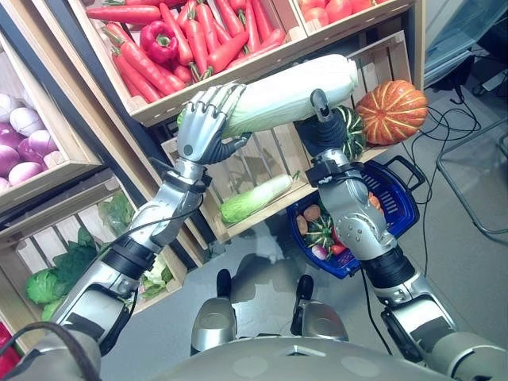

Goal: Pick up fruits and vegetables into the basket

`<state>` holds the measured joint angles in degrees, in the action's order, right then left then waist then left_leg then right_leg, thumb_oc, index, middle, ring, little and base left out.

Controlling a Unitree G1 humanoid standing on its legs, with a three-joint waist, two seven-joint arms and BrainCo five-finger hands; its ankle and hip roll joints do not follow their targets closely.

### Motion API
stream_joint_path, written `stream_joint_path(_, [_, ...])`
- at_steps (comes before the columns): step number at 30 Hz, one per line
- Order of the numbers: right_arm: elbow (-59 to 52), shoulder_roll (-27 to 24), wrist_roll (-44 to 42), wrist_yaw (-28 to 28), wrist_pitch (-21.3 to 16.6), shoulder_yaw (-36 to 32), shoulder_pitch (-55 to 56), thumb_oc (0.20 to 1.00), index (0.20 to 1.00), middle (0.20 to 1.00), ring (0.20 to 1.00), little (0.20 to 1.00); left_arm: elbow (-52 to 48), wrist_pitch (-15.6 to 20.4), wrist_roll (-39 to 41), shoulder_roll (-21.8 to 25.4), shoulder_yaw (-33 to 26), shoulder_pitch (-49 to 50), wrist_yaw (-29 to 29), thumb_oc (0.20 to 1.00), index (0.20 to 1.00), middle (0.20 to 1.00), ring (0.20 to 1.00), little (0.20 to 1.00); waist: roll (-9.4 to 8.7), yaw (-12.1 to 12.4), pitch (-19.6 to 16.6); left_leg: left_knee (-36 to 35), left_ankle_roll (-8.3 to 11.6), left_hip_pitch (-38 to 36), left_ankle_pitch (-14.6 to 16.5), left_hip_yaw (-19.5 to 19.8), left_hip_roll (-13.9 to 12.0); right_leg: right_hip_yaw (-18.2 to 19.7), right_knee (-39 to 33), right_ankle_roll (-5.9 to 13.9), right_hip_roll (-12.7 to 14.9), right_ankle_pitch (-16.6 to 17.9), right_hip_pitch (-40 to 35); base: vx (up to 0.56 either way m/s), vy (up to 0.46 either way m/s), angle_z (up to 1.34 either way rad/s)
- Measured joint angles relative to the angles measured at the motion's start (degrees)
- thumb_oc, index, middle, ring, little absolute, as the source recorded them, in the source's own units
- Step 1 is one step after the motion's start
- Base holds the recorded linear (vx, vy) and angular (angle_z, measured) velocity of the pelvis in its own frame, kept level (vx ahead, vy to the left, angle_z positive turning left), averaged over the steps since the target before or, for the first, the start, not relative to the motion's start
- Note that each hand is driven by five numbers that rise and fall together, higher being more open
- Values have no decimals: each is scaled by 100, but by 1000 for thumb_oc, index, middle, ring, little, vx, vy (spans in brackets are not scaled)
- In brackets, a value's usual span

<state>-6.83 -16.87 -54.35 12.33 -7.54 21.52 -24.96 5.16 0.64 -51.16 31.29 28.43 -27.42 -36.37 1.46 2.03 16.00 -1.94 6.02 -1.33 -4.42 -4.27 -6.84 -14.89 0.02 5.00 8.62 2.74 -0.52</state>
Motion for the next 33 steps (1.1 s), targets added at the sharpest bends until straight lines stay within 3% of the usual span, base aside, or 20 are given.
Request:
stream_joint_path(2, [16, -1, 10, 22, 4, 0, 0, 1000, 1000, 1000, 1000, 1000, 0, -67, -63, 6, 38, -29, 87, 200, 200, 200, 200, 200, 0, -14, 0, 0, 0, 0, 0, -1, 0, 0, -1, 0, -1, 0, 2, 0, 0, 0])
stream_joint_path(3, [28, -6, 116, 45, -3, -7, 0, 442, 442, 442, 442, 442, 0, -107, -62, 10, 85, -54, 143, 200, 200, 200, 200, 200, 0, -12, 0, 0, 0, 1, 0, -2, -1, 1, -1, 0, -1, 0, 3, 0, 0, 0])
stream_joint_path(4, [42, -8, 299, 93, -7, 2, -1, 200, 200, 200, 200, 200, -5, -163, -61, 9, 109, -76, 219, 200, 200, 200, 200, 200, 0, -15, 0, 0, 0, 5, 0, -2, -1, 2, -1, 0, -2, 0, 9, -34, 7, -1])
stream_joint_path(9, [45, -10, 1000, 382, -33, 18, 0, 200, 200, 200, 200, 200, -51, -328, -43, 5, 215, -73, 414, 200, 200, 200, 200, 200, 0, -59, 0, 0, 0, 32, 0, -5, 0, 5, -1, 0, -1, 0, 35, -13, -3, 0])
stream_joint_path(10, [48, -41, 1124, 412, -37, 0, 0, 200, 200, 200, 200, 200, -72, -327, -8, 6, 250, -66, 420, 310, 310, 310, 310, 310, 0, -58, 0, 4, 0, 54, 0, -3, 0, 4, 0, 0, -2, 0, 53, -38, -27, 1])
stream_joint_path(11, [48, -50, 1191, 434, -39, -5, 0, 200, 200, 200, 200, 200, -87, -327, 35, 6, 277, -64, 416, 592, 592, 592, 592, 592, 0, -56, 0, 6, 0, 69, 0, -3, -1, 4, 1, 0, -2, 0, 65, -43, -29, 0])
stream_joint_path(12, [49, -73, 1322, 487, -40, -18, 0, 200, 200, 200, 200, 200, -114, -324, 185, 4, 334, -61, 415, 1000, 1000, 1000, 1000, 1000, 0, -54, 0, 11, 0, 101, -2, -2, 0, 4, 4, -1, -2, 1, 96, -67, -42, -1])
stream_joint_path(19, [66, -232, 2166, 470, -120, -83, -64, 200, 200, 200, 200, 200, 26, 3, 1468, -123, 316, 140, 444, 1000, 1000, 1000, 1000, 1000, 17, -64, 58, 84, 5, 365, -13, -5, -3, 21, 53, -4, -9, 2, 355, -97, -46, 0])
stream_joint_path(24, [48, -292, 2767, 497, -306, -464, -197, 200, 200, 200, 200, 200, 156, 355, 2500, -139, 36, 252, 201, 1000, 1000, 1000, 1000, 1000, 57, -76, 490, 193, -9, 634, -23, -95, 6, 190, 258, -6, 16, 1, 750, -113, -32, -10])
stream_joint_path(33, [-9, -882, 3148, 811, -721, -1474, -317, 200, 200, 200, 200, 200, 260, 975, 2738, -133, -1021, 153, -538, 1000, 1000, 1000, 1000, 1000, 151, -361, 1363, 385, -64, 1202, -70, -259, 86, 507, 688, -11, 70, 5, 1552, -99, -37, -11])
